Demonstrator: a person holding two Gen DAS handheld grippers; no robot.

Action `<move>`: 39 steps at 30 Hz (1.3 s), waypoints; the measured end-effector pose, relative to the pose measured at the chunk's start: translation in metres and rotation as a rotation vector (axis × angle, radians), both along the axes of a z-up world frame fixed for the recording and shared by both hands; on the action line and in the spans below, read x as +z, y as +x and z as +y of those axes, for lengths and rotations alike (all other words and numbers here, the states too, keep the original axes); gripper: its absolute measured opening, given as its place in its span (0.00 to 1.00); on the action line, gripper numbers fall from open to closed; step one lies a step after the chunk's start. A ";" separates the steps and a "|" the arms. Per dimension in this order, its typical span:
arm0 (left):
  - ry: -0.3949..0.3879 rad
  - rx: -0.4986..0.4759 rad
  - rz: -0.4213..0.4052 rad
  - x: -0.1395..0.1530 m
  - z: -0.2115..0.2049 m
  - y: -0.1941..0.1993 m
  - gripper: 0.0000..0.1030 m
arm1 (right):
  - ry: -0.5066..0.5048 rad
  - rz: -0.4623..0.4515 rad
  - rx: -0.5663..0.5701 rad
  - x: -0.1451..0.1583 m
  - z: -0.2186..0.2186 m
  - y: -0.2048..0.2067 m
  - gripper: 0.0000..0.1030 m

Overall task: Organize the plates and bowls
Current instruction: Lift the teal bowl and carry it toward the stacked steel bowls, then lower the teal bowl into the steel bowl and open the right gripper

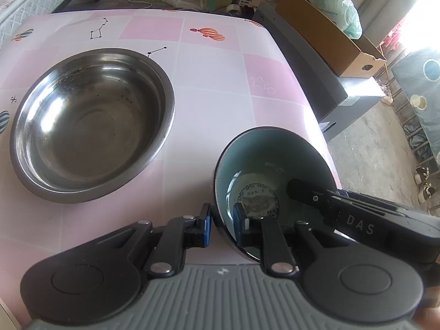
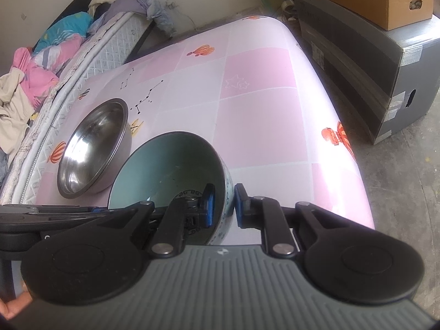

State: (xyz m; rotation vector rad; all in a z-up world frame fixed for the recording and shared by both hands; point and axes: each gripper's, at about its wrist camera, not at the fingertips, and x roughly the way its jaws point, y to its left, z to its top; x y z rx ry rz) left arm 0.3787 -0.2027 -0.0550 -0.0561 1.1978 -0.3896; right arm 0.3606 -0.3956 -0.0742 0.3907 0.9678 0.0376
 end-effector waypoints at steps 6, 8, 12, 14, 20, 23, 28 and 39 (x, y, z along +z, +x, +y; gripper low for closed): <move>-0.001 0.004 -0.004 0.004 0.002 -0.001 0.17 | 0.003 0.008 0.000 0.001 0.001 0.001 0.14; -0.005 0.006 -0.004 0.006 0.004 -0.001 0.17 | 0.003 0.007 0.000 0.002 0.000 0.001 0.14; -0.014 0.010 -0.009 0.010 0.006 -0.002 0.17 | 0.004 0.001 -0.002 0.005 0.000 0.000 0.14; -0.018 0.010 -0.013 0.013 0.007 -0.003 0.17 | 0.003 -0.003 -0.002 0.007 -0.001 -0.001 0.14; -0.031 0.017 -0.023 0.021 0.011 -0.006 0.17 | -0.001 -0.011 -0.001 0.016 0.001 -0.005 0.14; -0.037 0.022 -0.027 0.025 0.015 -0.006 0.17 | -0.004 -0.017 0.002 0.021 0.003 -0.007 0.14; -0.048 0.031 -0.042 0.034 0.023 -0.009 0.17 | -0.013 -0.029 0.013 0.032 0.007 -0.009 0.14; -0.075 0.068 -0.066 0.052 0.049 -0.012 0.17 | -0.030 -0.047 0.043 0.057 0.027 -0.009 0.14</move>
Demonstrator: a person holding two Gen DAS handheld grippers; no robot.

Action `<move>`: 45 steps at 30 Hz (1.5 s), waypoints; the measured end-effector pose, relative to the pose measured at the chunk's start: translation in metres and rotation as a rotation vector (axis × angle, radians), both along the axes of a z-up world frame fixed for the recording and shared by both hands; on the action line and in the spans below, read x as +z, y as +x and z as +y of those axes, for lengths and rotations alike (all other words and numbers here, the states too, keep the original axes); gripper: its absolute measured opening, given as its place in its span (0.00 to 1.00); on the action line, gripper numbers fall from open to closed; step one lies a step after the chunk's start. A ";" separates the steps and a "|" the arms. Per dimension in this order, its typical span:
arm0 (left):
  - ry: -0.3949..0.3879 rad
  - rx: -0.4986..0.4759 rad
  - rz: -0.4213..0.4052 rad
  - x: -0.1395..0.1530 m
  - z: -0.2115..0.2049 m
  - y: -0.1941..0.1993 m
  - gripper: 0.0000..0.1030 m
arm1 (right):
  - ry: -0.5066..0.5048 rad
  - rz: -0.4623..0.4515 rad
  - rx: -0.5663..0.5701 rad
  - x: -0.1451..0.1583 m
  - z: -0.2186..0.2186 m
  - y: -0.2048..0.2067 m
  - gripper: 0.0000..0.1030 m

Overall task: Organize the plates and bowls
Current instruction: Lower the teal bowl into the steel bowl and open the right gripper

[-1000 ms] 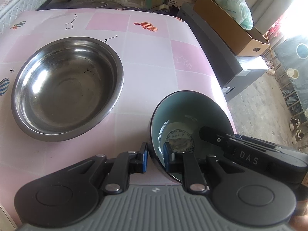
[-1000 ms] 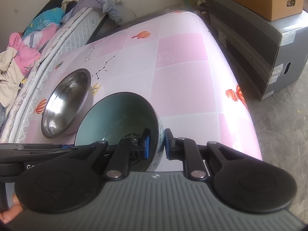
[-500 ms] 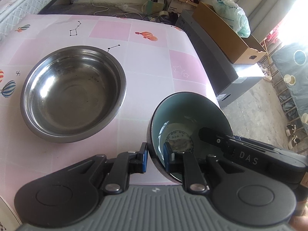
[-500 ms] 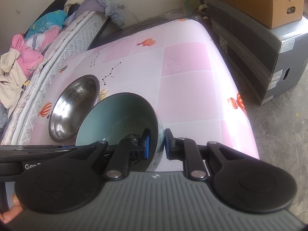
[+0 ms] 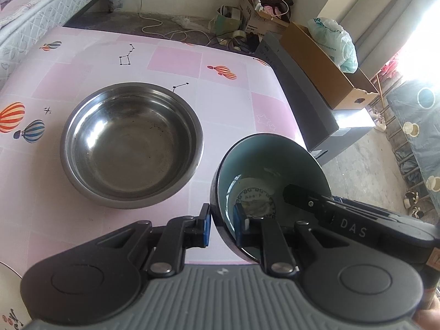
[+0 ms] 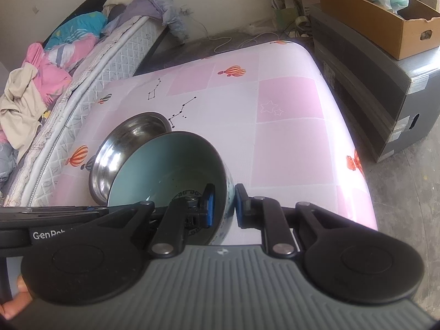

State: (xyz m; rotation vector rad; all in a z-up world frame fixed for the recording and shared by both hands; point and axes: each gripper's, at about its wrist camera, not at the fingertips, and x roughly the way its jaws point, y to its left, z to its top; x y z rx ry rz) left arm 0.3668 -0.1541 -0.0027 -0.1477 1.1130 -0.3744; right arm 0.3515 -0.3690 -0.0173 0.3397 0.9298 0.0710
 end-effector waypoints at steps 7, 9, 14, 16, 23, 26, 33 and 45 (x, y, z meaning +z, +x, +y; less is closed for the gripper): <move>-0.014 0.041 -0.020 0.010 0.028 0.002 0.17 | -0.004 -0.011 0.033 0.014 0.021 0.007 0.14; -0.017 0.053 -0.023 0.012 0.036 0.003 0.17 | -0.005 -0.015 0.045 0.017 0.027 0.011 0.14; -0.027 0.089 -0.028 0.016 0.060 0.009 0.17 | -0.002 -0.020 0.074 0.024 0.047 0.023 0.14; -0.033 0.106 -0.026 0.017 0.069 0.013 0.17 | 0.000 -0.021 0.086 0.025 0.055 0.029 0.14; -0.047 0.168 -0.029 0.019 0.099 0.031 0.17 | 0.021 -0.016 0.120 0.028 0.082 0.057 0.14; -0.047 0.193 -0.031 0.017 0.108 0.042 0.17 | 0.036 -0.010 0.127 0.025 0.092 0.071 0.14; -0.046 0.217 -0.032 0.003 0.115 0.070 0.16 | 0.051 0.021 0.128 0.004 0.102 0.105 0.14; -0.004 0.237 0.013 -0.035 0.119 0.093 0.17 | 0.032 0.076 0.121 -0.036 0.114 0.145 0.16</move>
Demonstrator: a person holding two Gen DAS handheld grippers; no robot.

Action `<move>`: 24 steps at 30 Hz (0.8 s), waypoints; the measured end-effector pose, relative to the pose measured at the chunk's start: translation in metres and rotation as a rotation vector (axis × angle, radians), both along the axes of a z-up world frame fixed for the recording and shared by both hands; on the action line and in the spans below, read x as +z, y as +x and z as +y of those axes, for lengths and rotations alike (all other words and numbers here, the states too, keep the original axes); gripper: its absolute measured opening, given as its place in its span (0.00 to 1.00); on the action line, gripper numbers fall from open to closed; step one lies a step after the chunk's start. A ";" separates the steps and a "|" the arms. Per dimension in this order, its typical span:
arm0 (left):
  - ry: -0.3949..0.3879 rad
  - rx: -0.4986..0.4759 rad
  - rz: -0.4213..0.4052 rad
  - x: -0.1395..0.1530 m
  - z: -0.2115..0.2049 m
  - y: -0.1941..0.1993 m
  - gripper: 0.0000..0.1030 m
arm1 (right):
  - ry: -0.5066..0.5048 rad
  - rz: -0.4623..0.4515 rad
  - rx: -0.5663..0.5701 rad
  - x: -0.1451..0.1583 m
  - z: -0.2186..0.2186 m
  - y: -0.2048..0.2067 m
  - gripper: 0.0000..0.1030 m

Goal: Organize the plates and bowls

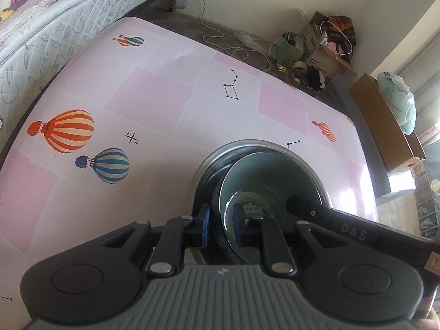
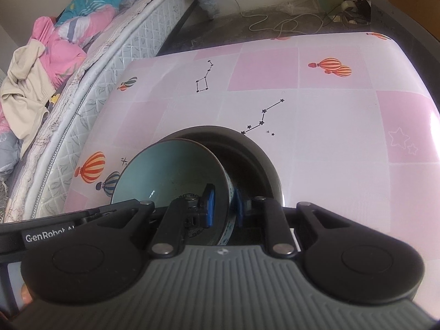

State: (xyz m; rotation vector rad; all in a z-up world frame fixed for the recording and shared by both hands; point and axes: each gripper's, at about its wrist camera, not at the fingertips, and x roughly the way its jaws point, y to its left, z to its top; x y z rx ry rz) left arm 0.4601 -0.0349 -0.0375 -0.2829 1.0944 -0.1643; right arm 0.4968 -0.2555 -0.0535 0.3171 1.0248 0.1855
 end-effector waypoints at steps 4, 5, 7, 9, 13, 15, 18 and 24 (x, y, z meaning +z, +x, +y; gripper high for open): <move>-0.018 -0.009 -0.040 0.004 0.003 -0.001 0.24 | -0.013 -0.020 0.013 -0.001 0.003 0.003 0.17; -0.013 -0.013 -0.051 0.006 0.002 -0.002 0.26 | -0.019 -0.026 0.015 0.000 0.003 0.004 0.17; -0.013 -0.027 -0.076 0.014 0.000 -0.006 0.41 | -0.040 -0.046 0.017 0.005 0.003 0.003 0.23; -0.020 -0.032 -0.102 0.023 -0.001 -0.012 0.51 | -0.049 -0.069 0.009 0.012 0.001 0.000 0.32; -0.022 -0.047 -0.135 0.039 0.000 -0.028 0.83 | -0.013 -0.122 -0.002 0.032 -0.009 -0.014 0.44; -0.028 -0.058 -0.173 0.047 0.003 -0.041 0.88 | 0.003 -0.151 0.010 0.045 -0.014 -0.026 0.48; -0.022 -0.079 -0.211 0.058 0.010 -0.061 0.91 | 0.021 -0.190 0.023 0.065 -0.026 -0.053 0.55; -0.036 -0.109 -0.248 0.072 0.037 -0.114 0.95 | 0.043 -0.277 0.050 0.109 -0.044 -0.134 0.80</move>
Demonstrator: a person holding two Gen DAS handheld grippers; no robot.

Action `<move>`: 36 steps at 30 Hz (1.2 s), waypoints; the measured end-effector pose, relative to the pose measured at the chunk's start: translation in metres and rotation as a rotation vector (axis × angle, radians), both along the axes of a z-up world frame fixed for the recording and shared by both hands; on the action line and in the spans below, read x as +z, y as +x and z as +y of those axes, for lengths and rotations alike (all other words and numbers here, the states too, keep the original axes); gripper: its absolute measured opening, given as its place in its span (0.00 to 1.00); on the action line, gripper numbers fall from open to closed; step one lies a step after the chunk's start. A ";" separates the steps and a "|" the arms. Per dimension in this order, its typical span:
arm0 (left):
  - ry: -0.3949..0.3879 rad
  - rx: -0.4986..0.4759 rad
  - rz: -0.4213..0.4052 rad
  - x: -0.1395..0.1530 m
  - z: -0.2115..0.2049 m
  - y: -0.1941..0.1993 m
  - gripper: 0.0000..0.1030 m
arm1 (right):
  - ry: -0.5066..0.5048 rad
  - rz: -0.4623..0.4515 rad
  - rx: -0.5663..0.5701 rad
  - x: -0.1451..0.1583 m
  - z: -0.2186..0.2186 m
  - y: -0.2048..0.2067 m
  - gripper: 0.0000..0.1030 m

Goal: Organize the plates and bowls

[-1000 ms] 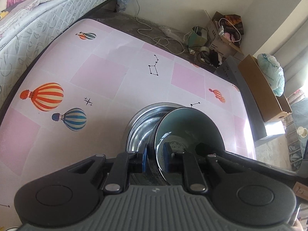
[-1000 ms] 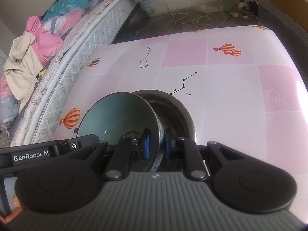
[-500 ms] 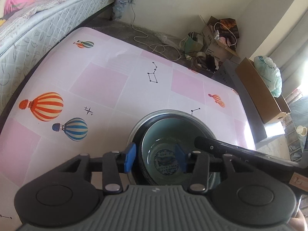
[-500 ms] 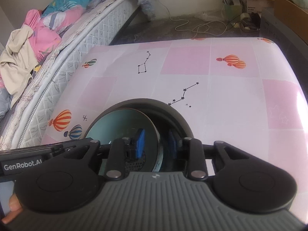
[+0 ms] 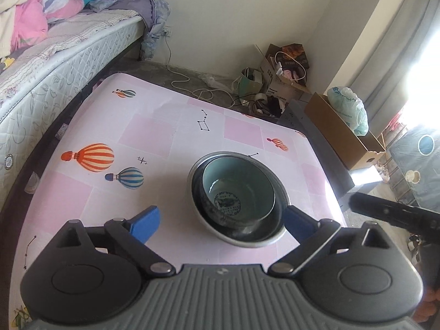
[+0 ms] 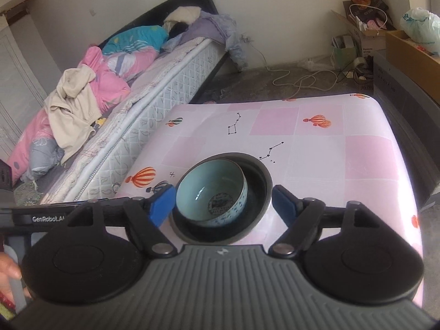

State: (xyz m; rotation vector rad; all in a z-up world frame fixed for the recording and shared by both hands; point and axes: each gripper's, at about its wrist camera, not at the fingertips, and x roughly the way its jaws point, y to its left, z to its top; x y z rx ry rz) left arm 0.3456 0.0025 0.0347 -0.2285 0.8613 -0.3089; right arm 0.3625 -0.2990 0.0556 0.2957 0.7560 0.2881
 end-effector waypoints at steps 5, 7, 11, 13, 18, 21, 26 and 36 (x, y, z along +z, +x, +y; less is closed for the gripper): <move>-0.026 0.045 -0.027 -0.001 0.037 -0.059 0.96 | 0.068 -0.052 -0.014 0.014 -0.015 -0.090 0.92; -0.038 0.087 -0.031 -0.004 0.053 -0.085 0.96 | 0.133 -0.037 -0.035 0.008 -0.020 -0.123 0.92; -0.078 0.156 -0.034 -0.008 0.081 -0.133 0.96 | 0.188 -0.013 -0.093 -0.008 -0.019 -0.183 0.92; -0.096 0.183 -0.042 -0.009 0.096 -0.159 0.97 | 0.188 0.009 -0.110 -0.015 -0.013 -0.207 0.92; -0.109 0.237 -0.032 -0.021 0.120 -0.206 0.98 | 0.169 0.029 -0.110 -0.024 0.011 -0.247 0.92; -0.100 0.248 -0.029 -0.029 0.132 -0.230 0.98 | 0.090 0.033 -0.114 -0.020 0.033 -0.262 0.92; -0.078 0.288 0.002 -0.045 0.150 -0.257 0.99 | -0.070 -0.001 -0.117 -0.009 0.071 -0.281 0.99; -0.087 0.320 0.027 -0.064 0.160 -0.289 1.00 | -0.378 -0.067 -0.107 0.000 0.124 -0.325 0.99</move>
